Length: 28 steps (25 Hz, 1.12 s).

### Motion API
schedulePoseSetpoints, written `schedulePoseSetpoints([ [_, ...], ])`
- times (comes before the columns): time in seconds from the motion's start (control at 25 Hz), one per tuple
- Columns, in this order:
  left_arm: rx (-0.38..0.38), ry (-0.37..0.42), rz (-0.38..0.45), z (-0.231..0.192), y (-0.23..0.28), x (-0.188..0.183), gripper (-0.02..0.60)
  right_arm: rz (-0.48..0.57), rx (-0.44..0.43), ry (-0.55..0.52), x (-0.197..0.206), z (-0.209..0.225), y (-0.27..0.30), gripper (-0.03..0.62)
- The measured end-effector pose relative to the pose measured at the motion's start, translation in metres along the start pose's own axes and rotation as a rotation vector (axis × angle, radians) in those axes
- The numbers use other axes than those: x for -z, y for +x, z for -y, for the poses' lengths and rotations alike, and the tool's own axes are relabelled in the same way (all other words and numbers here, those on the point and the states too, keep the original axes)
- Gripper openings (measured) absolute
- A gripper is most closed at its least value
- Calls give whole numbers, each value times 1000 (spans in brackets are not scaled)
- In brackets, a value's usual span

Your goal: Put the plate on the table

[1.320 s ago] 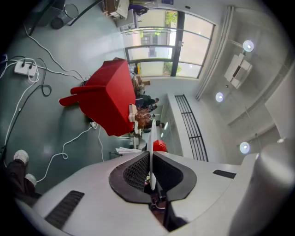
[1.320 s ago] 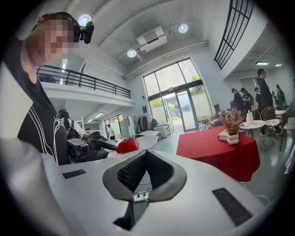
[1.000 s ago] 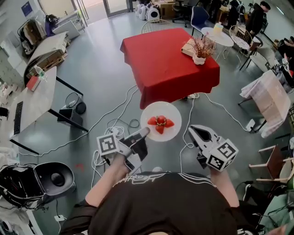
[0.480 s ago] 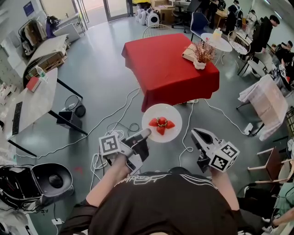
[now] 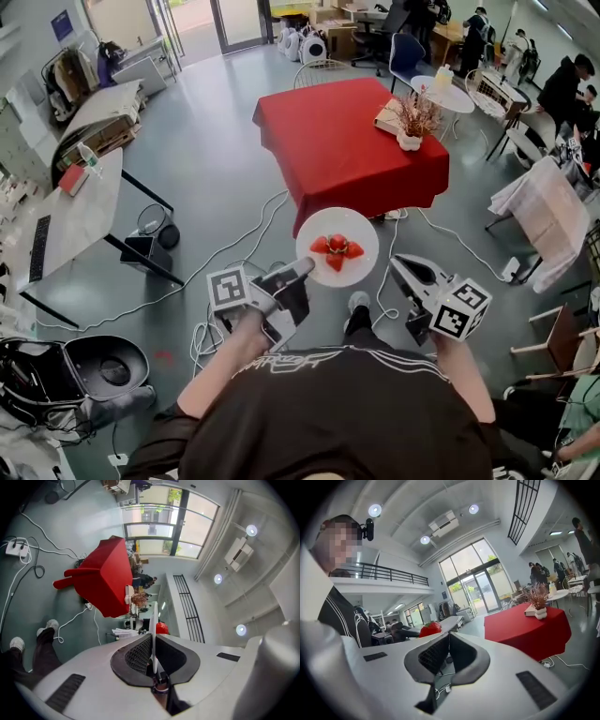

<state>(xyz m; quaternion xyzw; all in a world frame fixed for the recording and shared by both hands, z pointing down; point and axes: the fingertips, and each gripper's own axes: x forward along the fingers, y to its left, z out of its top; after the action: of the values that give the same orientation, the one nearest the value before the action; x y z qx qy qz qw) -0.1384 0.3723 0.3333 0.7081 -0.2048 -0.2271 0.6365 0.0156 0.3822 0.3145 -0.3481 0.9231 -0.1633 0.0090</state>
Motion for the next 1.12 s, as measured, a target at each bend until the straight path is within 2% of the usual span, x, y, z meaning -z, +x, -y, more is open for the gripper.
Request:
schedulePoseSetpoints([
  [0.32,12,33,70,7,16,-39,21,15,-47,48,-9,35,25,8],
  [0.48,-12,10,113,-7,26,-66,21,34,-57,137,-9,69,39,8],
  [0.76,-60,-22,133,-35,68,-112,23,91,14,173,-19,147,73,8],
  [0.96,-111,-59,160,-56,135,-162,23,90,2,234,-44,226,106,8],
  [1.12,-103,-73,162,-62,199,-194,21,80,-36,262,-66,284,135,8],
])
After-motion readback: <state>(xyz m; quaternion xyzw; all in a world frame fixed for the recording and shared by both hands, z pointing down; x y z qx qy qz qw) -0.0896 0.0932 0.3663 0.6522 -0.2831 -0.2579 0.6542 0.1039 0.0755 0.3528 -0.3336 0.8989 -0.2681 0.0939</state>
